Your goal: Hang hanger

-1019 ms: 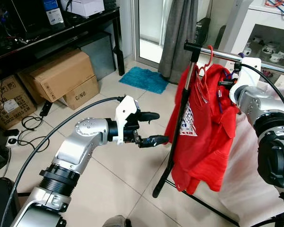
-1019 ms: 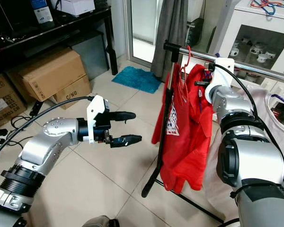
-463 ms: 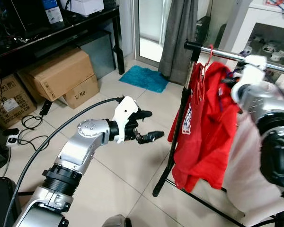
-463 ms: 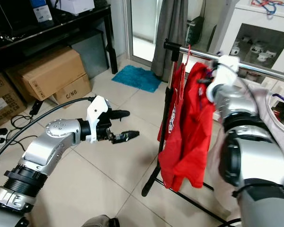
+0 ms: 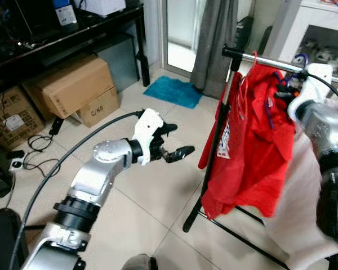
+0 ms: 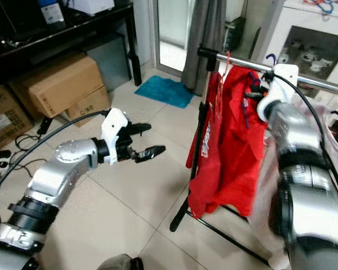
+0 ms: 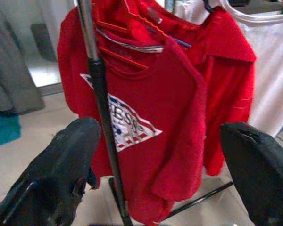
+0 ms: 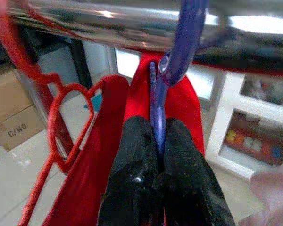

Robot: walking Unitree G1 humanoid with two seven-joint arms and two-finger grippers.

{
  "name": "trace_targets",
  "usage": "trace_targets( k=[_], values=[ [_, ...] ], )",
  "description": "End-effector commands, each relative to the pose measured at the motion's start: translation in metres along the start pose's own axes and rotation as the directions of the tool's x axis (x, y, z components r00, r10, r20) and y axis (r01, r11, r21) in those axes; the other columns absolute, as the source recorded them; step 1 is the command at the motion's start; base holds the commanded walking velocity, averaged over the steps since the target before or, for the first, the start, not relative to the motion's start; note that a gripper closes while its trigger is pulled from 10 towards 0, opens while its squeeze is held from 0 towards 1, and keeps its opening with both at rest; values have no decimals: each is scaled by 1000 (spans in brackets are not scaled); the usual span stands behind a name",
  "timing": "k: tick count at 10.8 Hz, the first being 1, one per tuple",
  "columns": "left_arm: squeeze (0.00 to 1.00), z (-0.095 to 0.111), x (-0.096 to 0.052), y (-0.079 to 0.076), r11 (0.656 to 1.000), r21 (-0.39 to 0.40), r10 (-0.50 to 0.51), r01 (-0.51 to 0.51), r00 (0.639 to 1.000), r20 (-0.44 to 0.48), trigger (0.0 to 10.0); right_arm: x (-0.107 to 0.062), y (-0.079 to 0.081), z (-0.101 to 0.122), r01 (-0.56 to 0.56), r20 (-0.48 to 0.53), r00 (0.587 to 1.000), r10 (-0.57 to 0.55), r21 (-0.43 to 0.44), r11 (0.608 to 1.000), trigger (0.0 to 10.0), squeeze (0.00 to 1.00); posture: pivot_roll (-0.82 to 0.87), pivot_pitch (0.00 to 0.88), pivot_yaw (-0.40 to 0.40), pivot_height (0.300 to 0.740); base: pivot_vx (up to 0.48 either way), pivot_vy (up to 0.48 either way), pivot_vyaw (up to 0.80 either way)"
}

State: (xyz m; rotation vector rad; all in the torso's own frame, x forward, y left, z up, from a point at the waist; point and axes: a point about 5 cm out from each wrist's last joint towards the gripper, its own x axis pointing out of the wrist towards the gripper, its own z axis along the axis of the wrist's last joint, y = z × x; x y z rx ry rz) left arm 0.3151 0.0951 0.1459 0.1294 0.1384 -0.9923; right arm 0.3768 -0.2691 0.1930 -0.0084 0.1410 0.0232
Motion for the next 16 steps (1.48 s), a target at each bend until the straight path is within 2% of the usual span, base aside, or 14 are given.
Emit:
trace_targets(
  k=[1,4,6,7,9,10,11,12,15,16],
  values=[
    [0,6,1,4,998,28,52,-52,999,11,10000,-8,1,19,-28,78,996,31,-35,999,0,0,35,0,64,740,0,0,0],
    [0,6,5,2,992,4,123,-124,991,54,10000,-44,-1,16,-38,147,988,46,-62,997,0,0,25,0,72,740,0,0,0],
    [0,2,7,-1,992,2,126,-126,991,45,10000,-55,3,6,-46,97,994,54,-78,996,0,0,20,0,70,740,0,0,0],
    [0,-1,6,-2,986,-8,166,-166,985,46,10000,-67,7,-13,-24,31,999,27,-95,995,0,0,22,0,63,740,0,0,0],
    [0,-5,0,0,970,-46,242,-239,968,65,10000,-80,8,-34,39,-13,999,-41,-113,993,0,0,27,0,55,740,0,0,0],
    [0,-7,-4,2,957,-57,288,-284,955,68,10000,-90,8,-44,105,-22,994,-107,-98,990,0,0,29,0,52,740,0,0,0],
    [0,-7,-4,2,952,-52,305,-301,950,74,10000,-95,8,-48,142,-30,989,-146,-106,984,1882,0,29,0,51,740,0,0,0],
    [0,-7,-3,1,949,-52,314,-311,946,76,10000,-102,11,-56,184,-52,980,-190,-113,976,10000,0,27,0,53,740,0,-255,0],
    [0,-11,-3,-3,948,-51,317,-314,946,71,10000,-112,23,-66,161,-68,983,-170,-118,980,10000,0,18,0,49,740,0,-350,0],
    [0,-13,-5,-6,948,-53,318,-315,946,69,10000,-113,31,-68,130,-74,988,-139,-118,984,10000,0,18,0,43,740,0,-349,0]
  ],
)
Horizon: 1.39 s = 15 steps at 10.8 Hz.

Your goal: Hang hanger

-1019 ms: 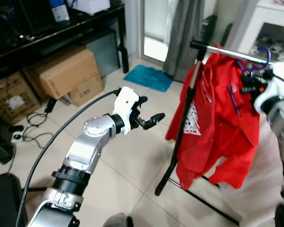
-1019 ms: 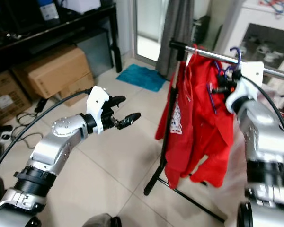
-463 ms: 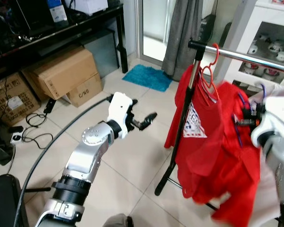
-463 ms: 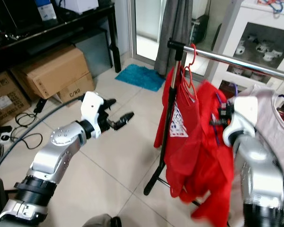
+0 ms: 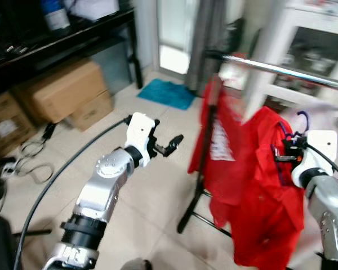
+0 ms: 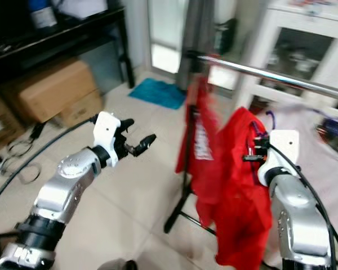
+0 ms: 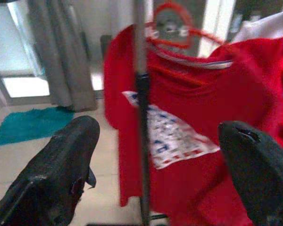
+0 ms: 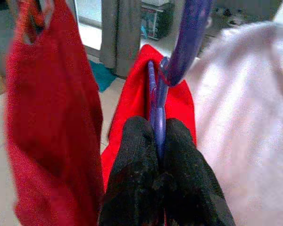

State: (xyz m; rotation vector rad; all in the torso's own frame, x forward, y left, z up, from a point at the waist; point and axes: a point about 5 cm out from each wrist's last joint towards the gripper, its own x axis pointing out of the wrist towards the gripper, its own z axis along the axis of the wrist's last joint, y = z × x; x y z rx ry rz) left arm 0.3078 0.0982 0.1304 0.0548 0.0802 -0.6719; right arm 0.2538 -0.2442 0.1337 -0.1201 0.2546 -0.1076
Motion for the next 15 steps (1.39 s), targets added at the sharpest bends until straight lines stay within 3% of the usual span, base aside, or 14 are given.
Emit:
trace_targets(
  k=[1,3,5,7,15],
  values=[
    [0,2,-2,-1,1000,22,2,-3,1000,6,10000,-2,7,7,-24,37,999,25,-21,999,10000,0,18,0,43,740,0,-349,0],
    [0,0,-5,-1,1000,21,18,-18,1000,3,10000,0,17,7,-72,43,996,73,-23,997,10000,0,26,0,26,740,0,-349,0],
    [0,-2,-6,1,999,-19,43,-44,999,-3,10000,1,28,3,-139,33,990,139,-3,990,10000,0,32,0,18,740,0,0,0],
    [0,-3,-8,3,998,-5,57,-57,998,-8,10000,1,34,-2,-165,3,986,165,23,986,10000,0,38,0,14,740,0,0,0],
    [0,-2,-8,2,999,-8,49,-50,999,-15,10000,7,32,2,-166,26,986,166,2,986,10000,0,41,0,14,740,-37,0,0]
  ],
)
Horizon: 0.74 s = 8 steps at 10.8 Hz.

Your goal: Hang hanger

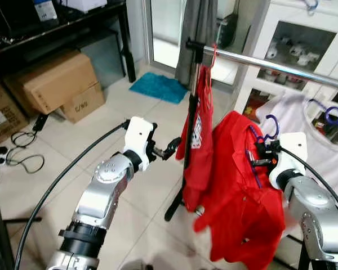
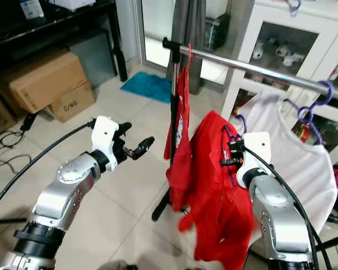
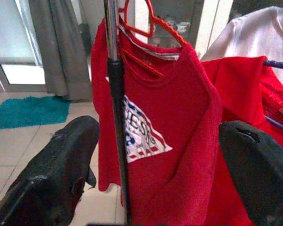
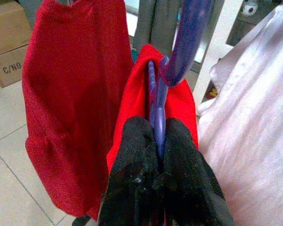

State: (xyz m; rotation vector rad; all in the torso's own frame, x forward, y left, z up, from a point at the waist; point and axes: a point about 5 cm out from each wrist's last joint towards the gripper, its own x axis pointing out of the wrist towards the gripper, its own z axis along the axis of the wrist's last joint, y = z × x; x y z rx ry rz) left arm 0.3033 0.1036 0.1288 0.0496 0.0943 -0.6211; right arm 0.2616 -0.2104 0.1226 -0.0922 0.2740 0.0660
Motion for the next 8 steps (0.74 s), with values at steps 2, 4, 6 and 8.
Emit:
trace_targets(
  k=[2,4,6,8],
  values=[
    [0,1,1,1,1000,3,-2,2,1000,-3,10000,0,-3,8,11,38,999,-10,-4,1000,10000,0,35,0,20,740,-300,0,0],
    [0,1,1,1,1000,4,-4,4,1000,-3,10000,0,-4,8,15,39,999,-15,-3,1000,10000,0,32,0,22,740,-289,0,0],
    [0,1,2,0,1000,5,-7,7,1000,-4,10000,0,-4,9,18,40,999,-17,-3,1000,10000,0,31,0,23,740,-276,0,0],
    [0,1,2,0,1000,4,-9,9,1000,-6,10000,0,-4,8,17,39,999,-17,-1,1000,10000,0,31,0,23,740,-268,0,0]
  ],
)
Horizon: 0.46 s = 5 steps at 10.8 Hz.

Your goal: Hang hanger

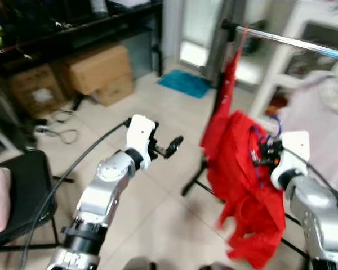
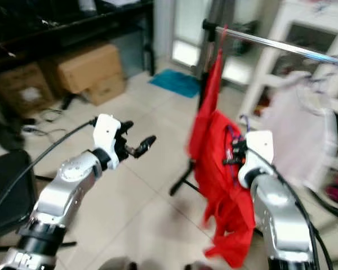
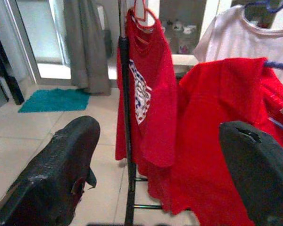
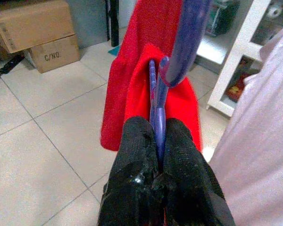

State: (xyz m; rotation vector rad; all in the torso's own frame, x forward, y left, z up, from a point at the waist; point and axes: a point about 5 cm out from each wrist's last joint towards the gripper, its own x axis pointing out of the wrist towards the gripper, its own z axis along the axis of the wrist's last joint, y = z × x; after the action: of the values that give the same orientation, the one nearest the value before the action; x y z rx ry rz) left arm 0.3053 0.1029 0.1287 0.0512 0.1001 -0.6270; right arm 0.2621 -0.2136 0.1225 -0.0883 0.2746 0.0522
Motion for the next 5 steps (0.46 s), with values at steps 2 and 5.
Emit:
trace_targets(
  k=[2,5],
  values=[
    [0,0,0,-1,1000,4,-2,2,1000,-1,10000,-1,-1,9,3,38,999,-3,-4,1000,10000,0,30,0,22,740,-257,0,0],
    [0,-1,1,-1,1000,8,-4,4,1000,-7,10000,-2,0,8,-17,46,999,15,34,999,10000,0,26,0,22,740,0,0,0]
  ],
)
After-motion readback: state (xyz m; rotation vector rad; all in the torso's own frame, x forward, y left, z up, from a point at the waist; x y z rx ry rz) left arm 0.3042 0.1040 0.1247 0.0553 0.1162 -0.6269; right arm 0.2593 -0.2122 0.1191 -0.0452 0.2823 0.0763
